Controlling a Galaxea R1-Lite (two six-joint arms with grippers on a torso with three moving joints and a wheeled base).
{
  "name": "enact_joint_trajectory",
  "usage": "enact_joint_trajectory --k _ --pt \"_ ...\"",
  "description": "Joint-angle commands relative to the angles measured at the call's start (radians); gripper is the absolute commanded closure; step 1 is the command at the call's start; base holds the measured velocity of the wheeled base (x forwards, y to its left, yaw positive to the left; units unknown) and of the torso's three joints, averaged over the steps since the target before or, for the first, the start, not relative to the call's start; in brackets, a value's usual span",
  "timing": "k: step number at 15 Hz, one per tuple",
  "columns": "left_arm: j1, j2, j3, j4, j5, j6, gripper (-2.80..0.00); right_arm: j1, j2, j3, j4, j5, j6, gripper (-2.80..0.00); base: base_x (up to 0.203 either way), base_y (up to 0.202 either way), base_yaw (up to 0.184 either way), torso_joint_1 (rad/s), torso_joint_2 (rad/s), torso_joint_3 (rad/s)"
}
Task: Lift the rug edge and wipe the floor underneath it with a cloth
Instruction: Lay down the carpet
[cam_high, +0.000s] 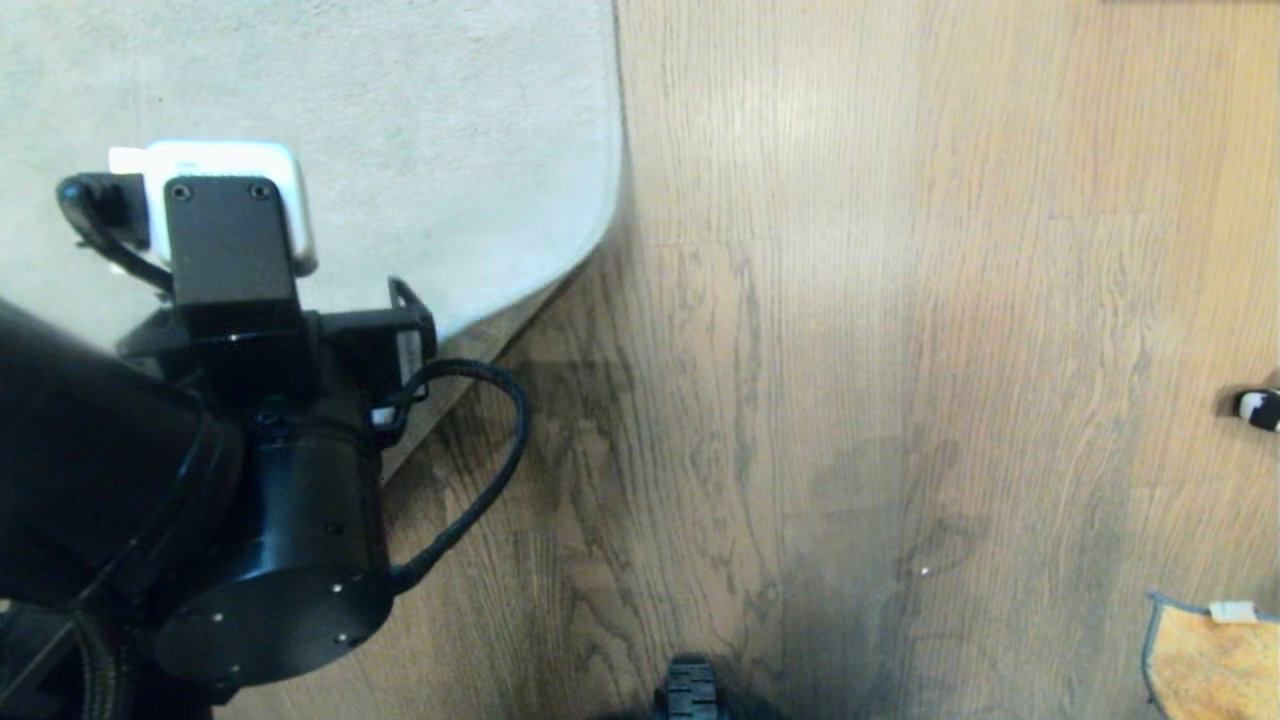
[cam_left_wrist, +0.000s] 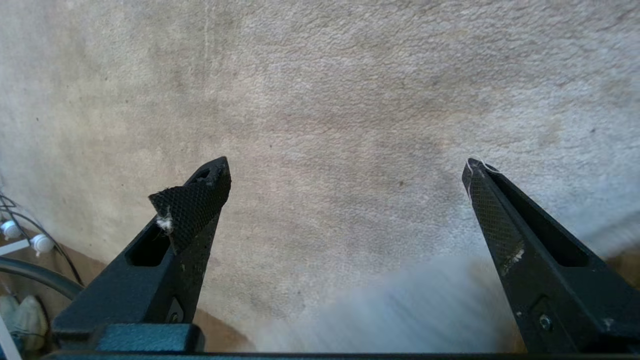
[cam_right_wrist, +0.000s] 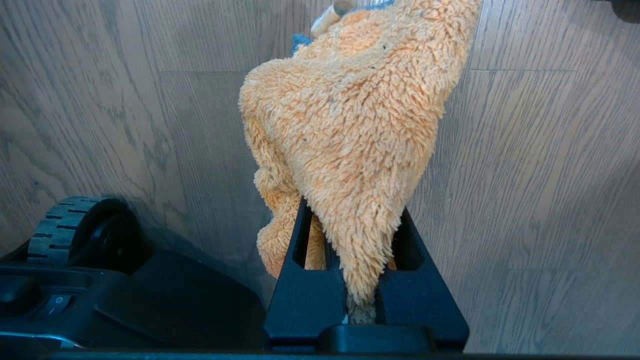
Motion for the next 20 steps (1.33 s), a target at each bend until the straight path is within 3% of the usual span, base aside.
enact_joint_trajectory --k 1,20 --pt "-0.021 0.0 -0.021 -0.046 0.008 0.008 -2.8 0.0 0.001 0.0 0.0 0.001 -0.002 0.0 0.0 0.0 0.0 0.0 0.0 0.0" --pt "-0.03 0.207 -0.003 -0.046 0.02 0.03 -2.8 -0.001 0.001 0.0 0.001 0.001 -0.001 0.0 0.0 0.0 0.0 0.0 0.0 0.0"
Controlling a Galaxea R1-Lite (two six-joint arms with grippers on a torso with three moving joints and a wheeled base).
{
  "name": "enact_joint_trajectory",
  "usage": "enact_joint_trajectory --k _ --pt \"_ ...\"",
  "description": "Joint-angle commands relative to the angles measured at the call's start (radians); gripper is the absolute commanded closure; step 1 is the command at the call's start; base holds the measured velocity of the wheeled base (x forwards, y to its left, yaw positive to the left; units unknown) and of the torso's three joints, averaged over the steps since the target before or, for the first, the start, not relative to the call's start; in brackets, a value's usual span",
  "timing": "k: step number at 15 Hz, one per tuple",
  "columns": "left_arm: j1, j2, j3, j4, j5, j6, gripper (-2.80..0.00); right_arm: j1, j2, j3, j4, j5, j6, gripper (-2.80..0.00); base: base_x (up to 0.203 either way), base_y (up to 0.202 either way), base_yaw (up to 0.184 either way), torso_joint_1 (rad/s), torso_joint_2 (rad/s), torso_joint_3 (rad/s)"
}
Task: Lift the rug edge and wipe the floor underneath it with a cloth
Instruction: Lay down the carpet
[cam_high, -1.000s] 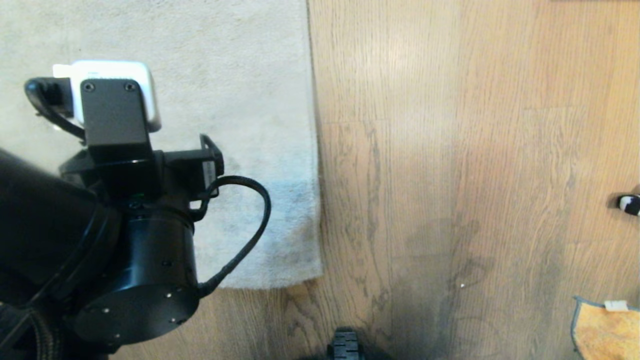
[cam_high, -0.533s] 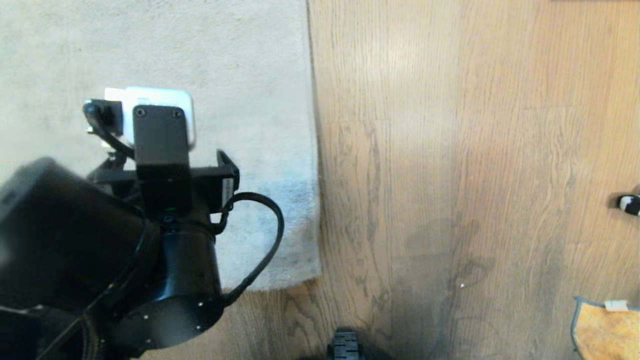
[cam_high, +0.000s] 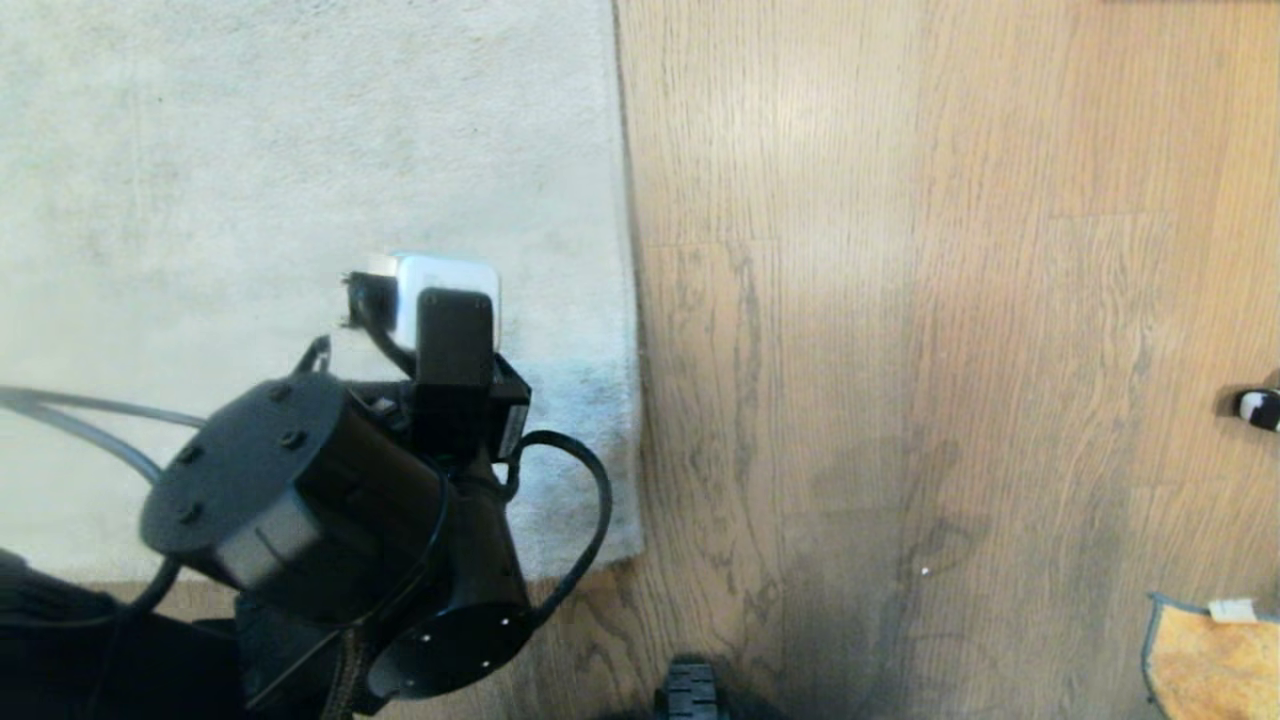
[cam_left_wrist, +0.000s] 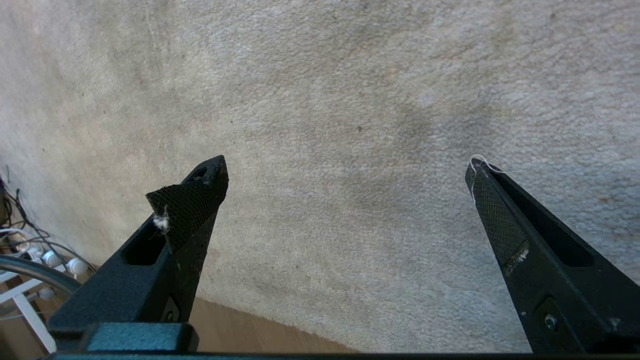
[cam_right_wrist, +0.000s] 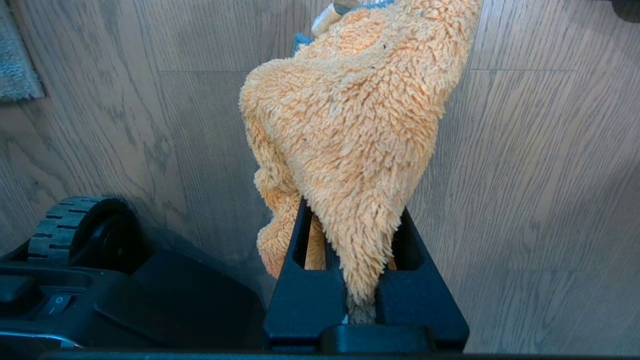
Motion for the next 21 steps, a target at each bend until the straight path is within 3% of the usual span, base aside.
enact_joint_trajectory --k 1,4,5,21 --pt "0.0 0.026 -0.003 -0.046 0.007 0.004 -2.8 0.0 0.001 0.0 0.0 0.001 0.0 0.0 0.0 0.0 0.0 0.0 0.0 0.0" --pt "0.0 0.029 -0.003 -0.046 0.009 0.005 -2.8 0.0 0.001 0.0 0.001 0.001 -0.001 0.0 0.0 0.0 0.0 0.0 0.0 0.0" --pt "0.0 0.029 -0.002 -0.047 0.009 0.004 0.0 0.0 0.001 0.0 0.001 0.001 -0.001 0.0 0.0 0.0 0.0 0.0 0.0 0.0" --pt "0.002 0.011 0.007 -0.047 0.001 0.003 0.0 0.0 0.001 0.0 0.0 -0.001 0.0 0.0 0.0 0.0 0.0 0.0 0.0 0.0"
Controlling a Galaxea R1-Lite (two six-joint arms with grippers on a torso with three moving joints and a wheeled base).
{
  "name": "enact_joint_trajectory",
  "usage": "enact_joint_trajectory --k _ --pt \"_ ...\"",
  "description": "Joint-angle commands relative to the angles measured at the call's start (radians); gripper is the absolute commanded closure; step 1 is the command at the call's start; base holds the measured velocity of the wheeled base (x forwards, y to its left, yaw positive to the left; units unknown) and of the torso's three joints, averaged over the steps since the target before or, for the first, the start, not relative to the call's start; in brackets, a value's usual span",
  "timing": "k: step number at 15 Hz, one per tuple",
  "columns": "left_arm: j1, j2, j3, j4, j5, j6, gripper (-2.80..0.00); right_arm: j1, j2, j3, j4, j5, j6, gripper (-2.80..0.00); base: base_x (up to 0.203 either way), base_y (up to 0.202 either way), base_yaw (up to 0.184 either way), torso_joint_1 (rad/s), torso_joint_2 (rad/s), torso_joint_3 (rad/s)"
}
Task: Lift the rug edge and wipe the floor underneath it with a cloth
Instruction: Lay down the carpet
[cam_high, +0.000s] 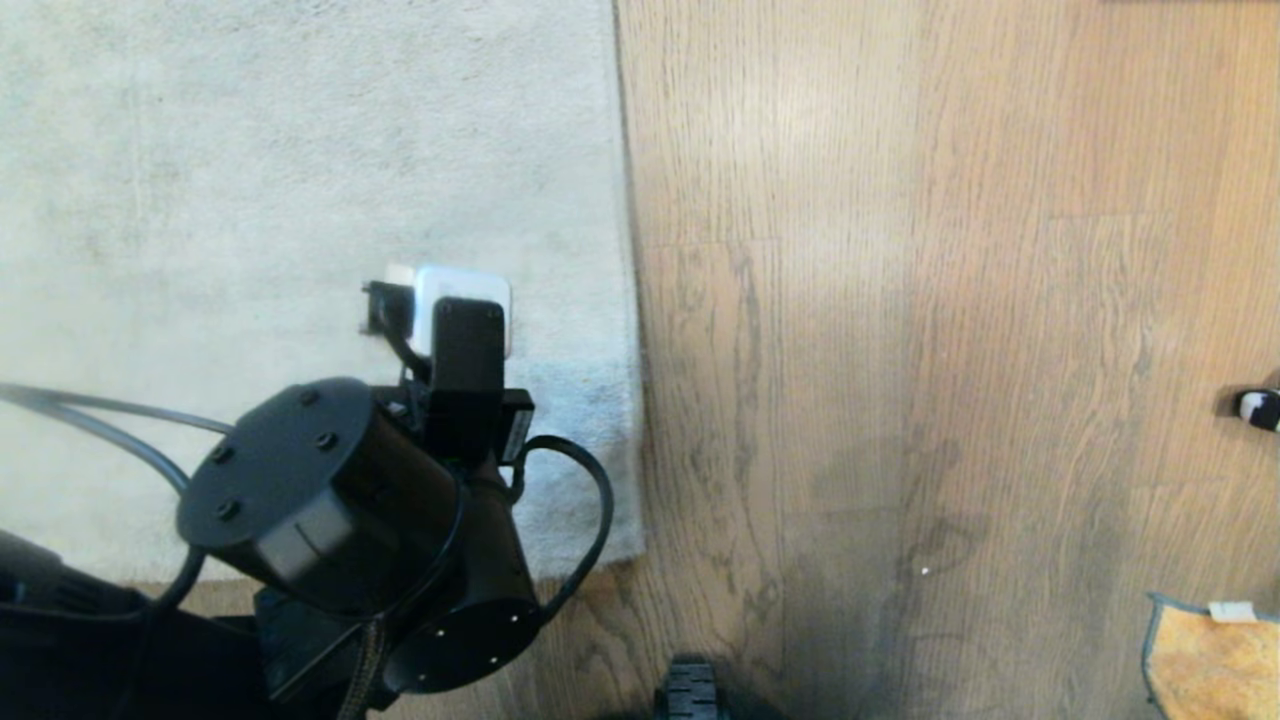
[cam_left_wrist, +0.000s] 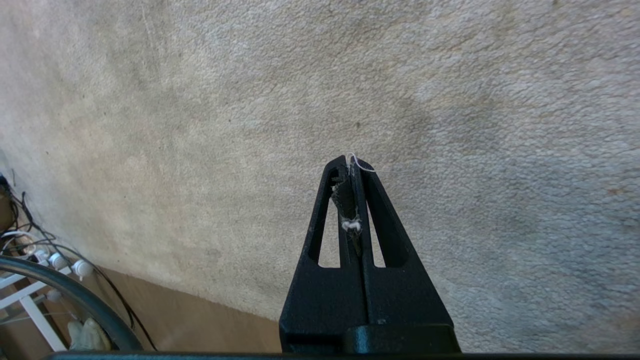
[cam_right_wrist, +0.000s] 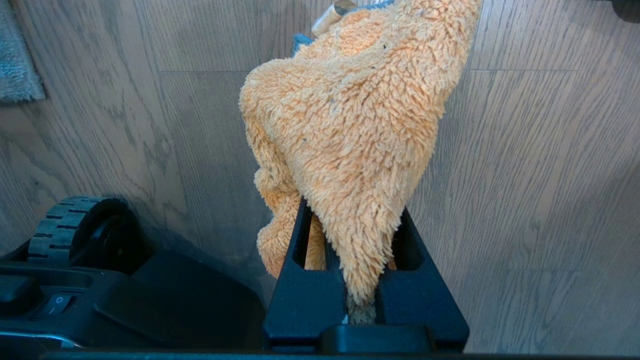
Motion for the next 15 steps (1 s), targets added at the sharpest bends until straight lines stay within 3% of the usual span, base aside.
enact_joint_trajectory --k 1,12,15 --pt "-0.009 -0.006 0.004 -0.048 0.006 0.003 0.0 -0.002 0.001 0.0 0.001 0.001 -0.002 0.0 0.0 0.0 0.0 0.0 0.0 0.0" --pt "-0.002 -0.011 0.021 -0.048 -0.155 -0.022 0.0 0.0 0.001 0.0 0.001 0.001 -0.002 0.0 0.0 0.0 0.0 0.0 0.0 0.0" --pt "0.03 0.006 0.02 -0.048 -0.246 -0.089 0.0 0.0 0.001 0.0 0.0 0.001 -0.002 0.0 0.0 0.0 0.0 0.0 0.0 0.0"
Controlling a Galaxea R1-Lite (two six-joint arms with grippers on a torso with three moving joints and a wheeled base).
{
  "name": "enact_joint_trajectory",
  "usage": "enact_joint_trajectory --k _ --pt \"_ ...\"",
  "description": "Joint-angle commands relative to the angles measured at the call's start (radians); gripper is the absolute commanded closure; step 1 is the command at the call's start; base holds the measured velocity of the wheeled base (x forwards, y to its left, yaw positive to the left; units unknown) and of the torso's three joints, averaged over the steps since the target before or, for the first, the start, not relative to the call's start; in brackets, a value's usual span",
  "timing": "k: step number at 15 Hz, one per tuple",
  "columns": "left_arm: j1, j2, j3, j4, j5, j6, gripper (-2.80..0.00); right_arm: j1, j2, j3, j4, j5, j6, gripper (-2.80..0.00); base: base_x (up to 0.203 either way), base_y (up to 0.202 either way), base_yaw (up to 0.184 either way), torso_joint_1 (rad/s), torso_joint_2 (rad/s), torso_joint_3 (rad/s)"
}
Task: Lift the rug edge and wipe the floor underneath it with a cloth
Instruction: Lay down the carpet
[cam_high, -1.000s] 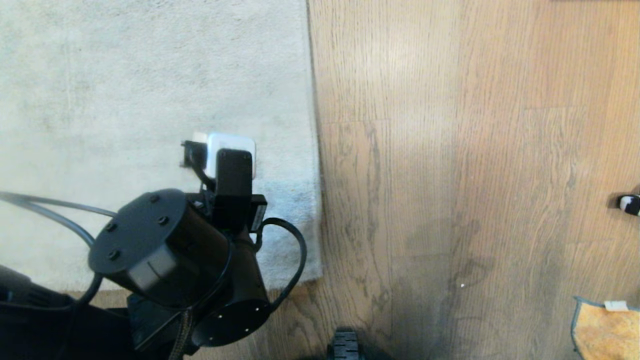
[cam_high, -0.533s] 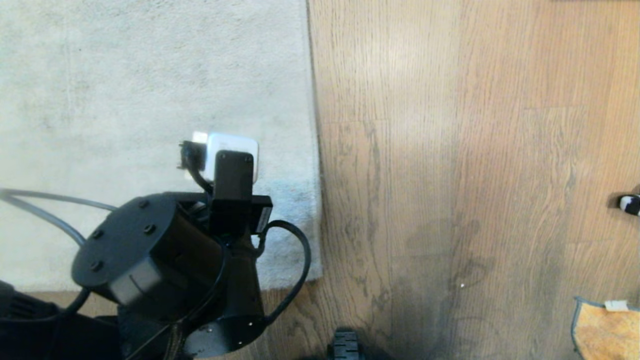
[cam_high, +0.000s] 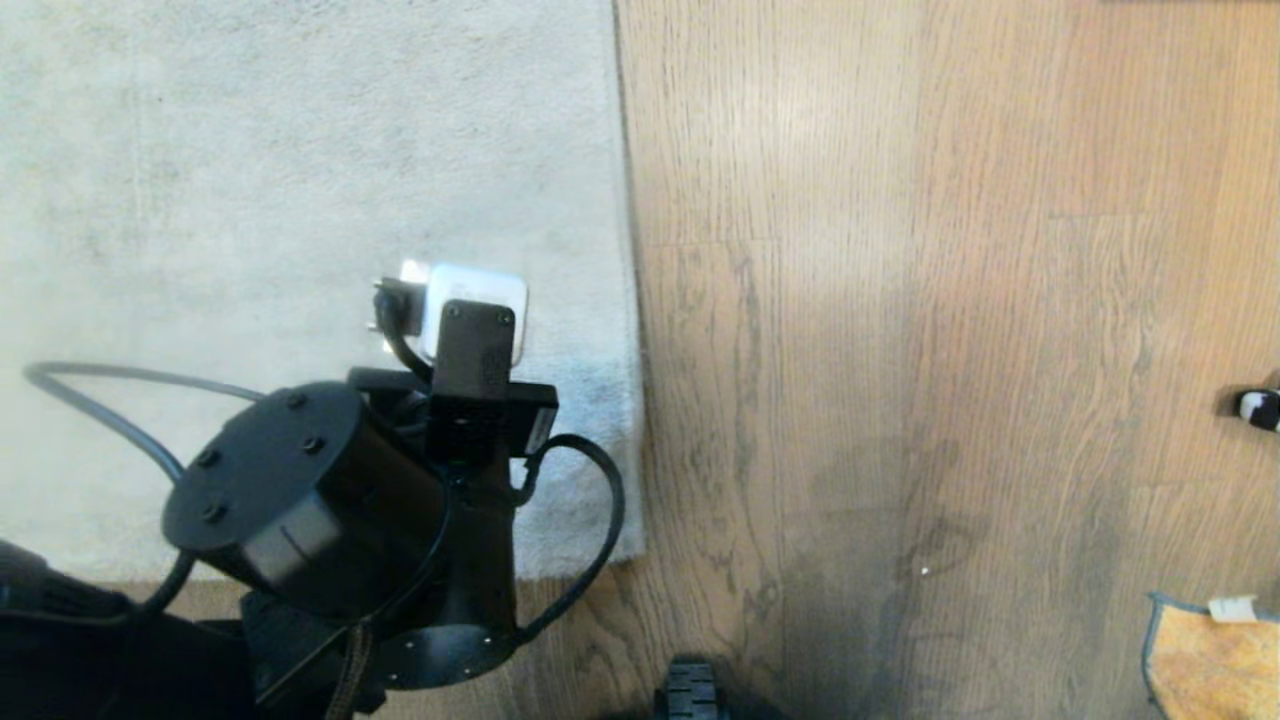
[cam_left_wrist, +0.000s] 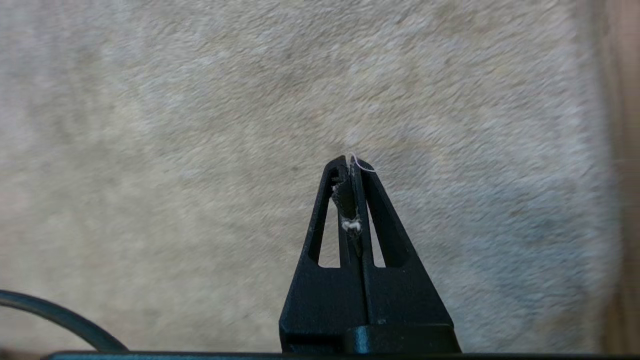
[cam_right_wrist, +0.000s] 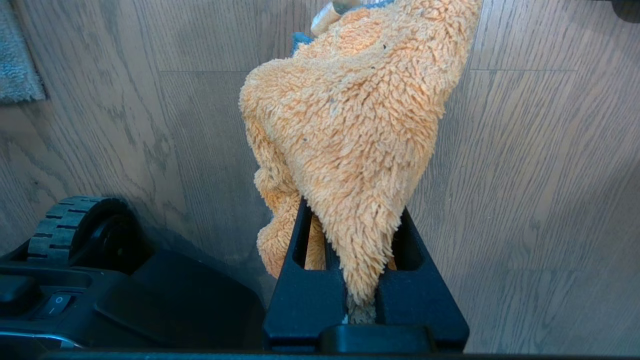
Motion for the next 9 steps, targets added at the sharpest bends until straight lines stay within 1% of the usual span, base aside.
enact_joint_trajectory --k 1,3,4,5,6,7,9 --pt "0.017 0.018 -0.003 -0.048 -0.03 -0.03 0.0 0.0 0.001 0.0 0.0 0.0 0.0 0.0 0.0 0.0 0.0 0.0 0.0 0.0" --pt "0.025 0.019 -0.001 -0.048 -0.055 -0.05 0.0 0.0 0.001 0.0 0.0 0.0 0.0 0.0 0.0 0.0 0.0 0.0 0.0 0.0" --pt "0.025 0.021 0.001 -0.048 -0.063 -0.07 0.0 0.0 0.001 0.0 0.0 0.0 0.0 0.0 0.0 0.0 0.0 0.0 0.0 0.0" --pt "0.022 0.038 0.005 -0.044 -0.073 -0.111 0.0 0.0 0.001 0.0 0.001 0.001 0.0 0.0 0.0 0.0 0.0 0.0 0.0 0.0" --pt "0.019 0.064 0.014 -0.035 -0.089 -0.17 0.0 0.0 0.001 0.0 0.0 0.001 0.0 0.0 0.0 0.0 0.0 0.0 0.0 0.0" --pt "0.017 0.084 0.038 -0.021 -0.109 -0.213 0.0 0.0 0.001 0.0 0.0 0.001 0.0 0.0 0.0 0.0 0.0 0.0 0.0 0.0" --pt "0.018 0.111 0.123 0.028 -0.131 -0.286 0.0 -0.002 0.001 0.0 0.0 0.001 -0.001 0.0 0.0 0.0 0.0 0.0 0.0 0.0"
